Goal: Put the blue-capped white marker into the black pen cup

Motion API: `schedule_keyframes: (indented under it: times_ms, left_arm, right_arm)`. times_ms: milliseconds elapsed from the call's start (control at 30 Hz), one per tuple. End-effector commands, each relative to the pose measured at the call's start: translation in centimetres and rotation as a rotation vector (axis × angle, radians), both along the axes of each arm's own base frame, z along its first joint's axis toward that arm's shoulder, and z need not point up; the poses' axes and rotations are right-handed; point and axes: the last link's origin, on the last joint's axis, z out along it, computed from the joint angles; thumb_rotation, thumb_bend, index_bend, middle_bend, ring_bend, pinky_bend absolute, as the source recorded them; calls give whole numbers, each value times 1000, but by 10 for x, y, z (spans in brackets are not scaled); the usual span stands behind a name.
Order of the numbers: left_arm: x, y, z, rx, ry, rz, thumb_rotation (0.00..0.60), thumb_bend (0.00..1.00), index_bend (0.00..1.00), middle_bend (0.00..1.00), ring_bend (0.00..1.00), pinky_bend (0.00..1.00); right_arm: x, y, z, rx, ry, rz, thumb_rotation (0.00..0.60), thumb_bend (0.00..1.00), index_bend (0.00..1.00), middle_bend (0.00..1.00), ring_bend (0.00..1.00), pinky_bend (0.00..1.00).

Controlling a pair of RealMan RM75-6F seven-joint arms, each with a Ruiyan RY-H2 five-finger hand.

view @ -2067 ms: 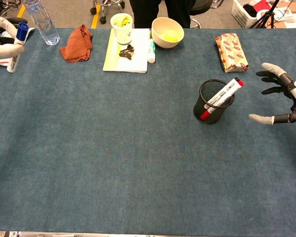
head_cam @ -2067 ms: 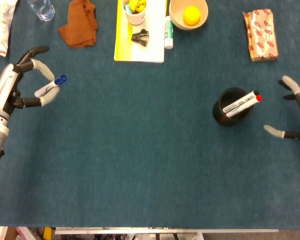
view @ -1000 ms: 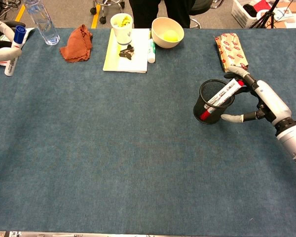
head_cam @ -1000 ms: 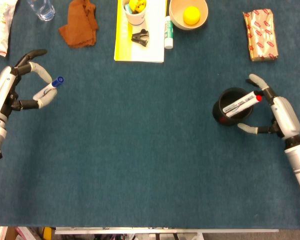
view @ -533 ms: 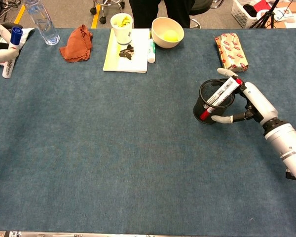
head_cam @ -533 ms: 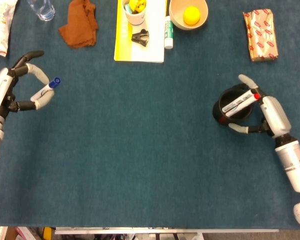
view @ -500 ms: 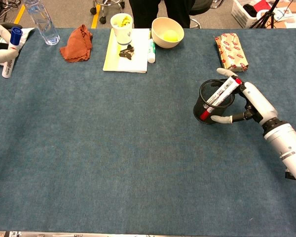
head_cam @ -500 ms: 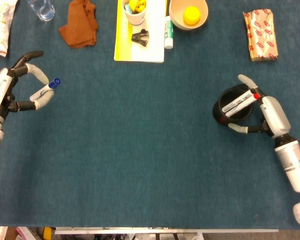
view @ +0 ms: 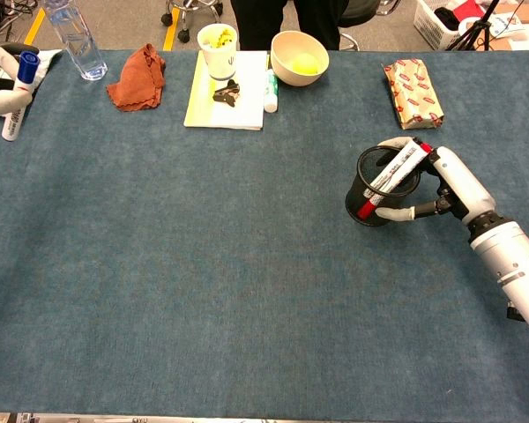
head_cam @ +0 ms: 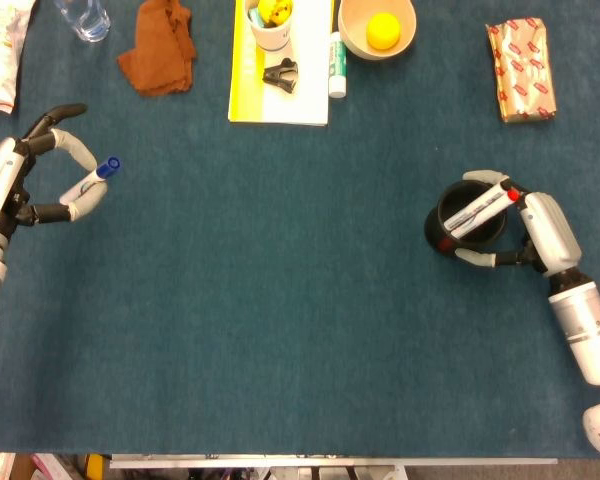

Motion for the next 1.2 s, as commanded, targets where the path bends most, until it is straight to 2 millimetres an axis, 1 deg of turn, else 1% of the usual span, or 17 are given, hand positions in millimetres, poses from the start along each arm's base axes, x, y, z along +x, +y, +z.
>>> schedule_keyframes:
  times_ms: [33, 333, 600, 733, 1000, 1200]
  left_arm:
    - [0, 0, 0, -1, 0, 0, 600, 511, 642, 146, 69, 153]
    - [-1, -1, 0, -2, 5, 2, 600, 510, 641, 146, 69, 153]
    - [0, -1, -1, -4, 8, 0, 600, 510, 641, 146, 69, 153]
    - [3, 0, -1, -6, 7, -8, 600, 511, 641, 145, 69, 153]
    - [23, 5, 1, -9, -12, -60, 600, 510, 641, 146, 69, 153]
    - [47, 10, -1, -9, -34, -123, 600, 511, 641, 147, 69, 153]
  right_arm:
    - [0, 0, 0, -1, 1, -1, 600, 0, 324, 482, 427, 440]
    - [1, 1, 1, -13, -5, 5, 600, 0, 379, 517, 468, 451]
    - [4, 3, 2, -21, -23, 16, 600, 0, 391, 525, 476, 451]
    - [9, 4, 4, -27, -39, 32, 600, 0, 395, 528, 478, 451]
    - [28, -2, 12, -60, -65, 84, 600, 0, 397, 529, 478, 451]
    - [41, -10, 13, -47, -62, 104, 600, 0, 397, 529, 478, 451]
